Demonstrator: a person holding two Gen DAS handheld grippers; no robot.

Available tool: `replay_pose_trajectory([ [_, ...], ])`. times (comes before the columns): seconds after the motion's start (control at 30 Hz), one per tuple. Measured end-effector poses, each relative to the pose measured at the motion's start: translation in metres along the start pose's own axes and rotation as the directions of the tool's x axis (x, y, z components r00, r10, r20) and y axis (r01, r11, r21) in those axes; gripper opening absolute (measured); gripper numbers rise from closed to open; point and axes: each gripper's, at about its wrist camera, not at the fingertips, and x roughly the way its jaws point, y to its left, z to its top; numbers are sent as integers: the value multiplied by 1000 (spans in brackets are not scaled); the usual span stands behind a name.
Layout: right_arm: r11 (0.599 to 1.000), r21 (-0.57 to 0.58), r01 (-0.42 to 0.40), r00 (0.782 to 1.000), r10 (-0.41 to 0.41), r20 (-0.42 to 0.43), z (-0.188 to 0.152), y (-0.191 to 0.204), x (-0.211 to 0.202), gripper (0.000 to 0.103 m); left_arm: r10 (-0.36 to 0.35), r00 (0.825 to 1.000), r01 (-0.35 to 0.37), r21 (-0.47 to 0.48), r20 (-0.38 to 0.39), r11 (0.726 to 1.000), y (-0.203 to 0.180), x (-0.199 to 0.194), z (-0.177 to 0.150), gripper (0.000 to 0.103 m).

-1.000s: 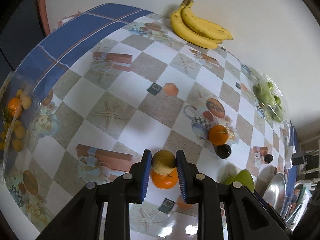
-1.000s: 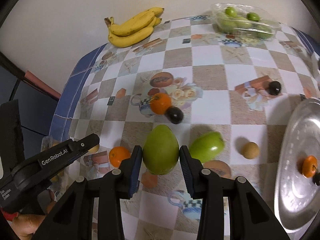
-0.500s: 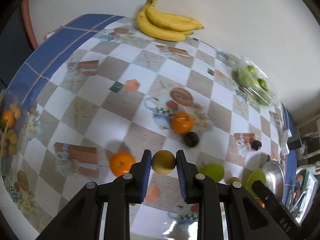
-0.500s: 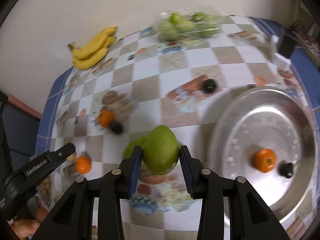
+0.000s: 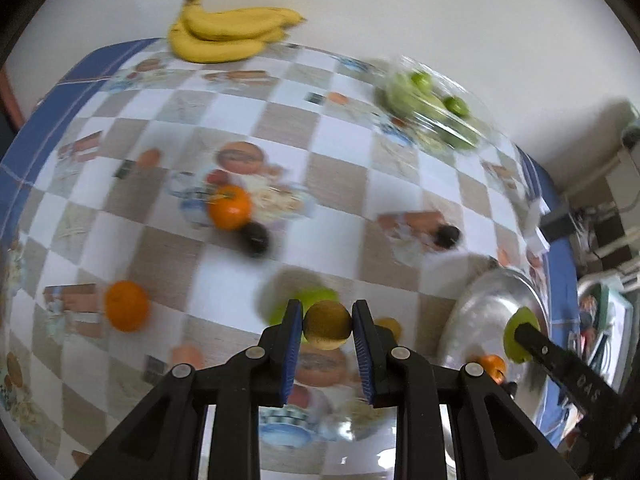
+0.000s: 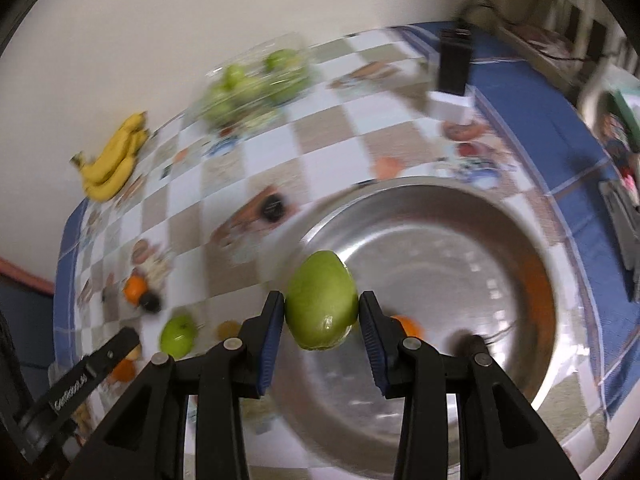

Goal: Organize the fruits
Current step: 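Carry both fruits into the steel bowl and open both tools to release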

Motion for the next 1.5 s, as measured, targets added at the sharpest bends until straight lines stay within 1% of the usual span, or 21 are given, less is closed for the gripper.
replay_pose_trajectory([
  [0.2,994,102,42,999,-44,10,10,-50,-6,40,-12,1000,13,115,-12,993,-47,7,-11,27],
  [0.33,986,146,76,997,-80,21,14,-76,-12,40,-18,1000,23,209,-23,978,-82,13,-24,27],
  [0.4,983,164,78,996,-83,21,15,-85,-14,40,-18,999,24,252,-28,967,-98,16,-30,27],
  [0.47,981,176,84,996,-89,21,15,-90,-15,40,-26,999,34,286,-33,958,-109,18,-35,27],
  [0.57,981,171,87,996,-92,19,14,-91,-14,40,-35,998,47,312,-46,949,-120,22,-41,27],
  [0.7,984,154,89,996,-88,-14,10,-89,-3,40,-1,998,21,350,-57,937,-127,31,-48,27],
  [0.93,984,141,111,992,-101,-76,3,-88,15,40,12,997,18,364,-79,931,-129,40,-54,28],
  [1.07,986,132,104,993,-96,-66,4,-85,13,40,12,997,19,370,-82,929,-131,40,-55,28],
  [1.13,987,128,102,994,-95,-61,5,-84,12,40,14,996,18,368,-84,930,-131,40,-54,30],
  [1.17,987,129,99,994,-92,-59,5,-83,11,40,15,996,18,366,-85,931,-130,40,-54,35],
  [1.2,987,128,98,994,-91,-58,6,-83,10,40,14,996,18,363,-85,931,-130,39,-53,43],
  [1.27,987,123,100,994,-95,-51,7,-81,7,40,5,997,24,358,-81,933,-130,37,-52,50],
  [1.43,990,108,94,996,-91,-25,9,-75,-3,40,-4,997,28,341,-71,940,-126,32,-48,50],
  [1.47,990,106,93,996,-91,-22,9,-75,-4,40,-3,998,26,325,-70,945,-121,31,-45,51],
  [1.5,990,105,93,996,-91,-23,9,-75,-4,40,0,998,22,314,-70,949,-119,32,-44,54],
])
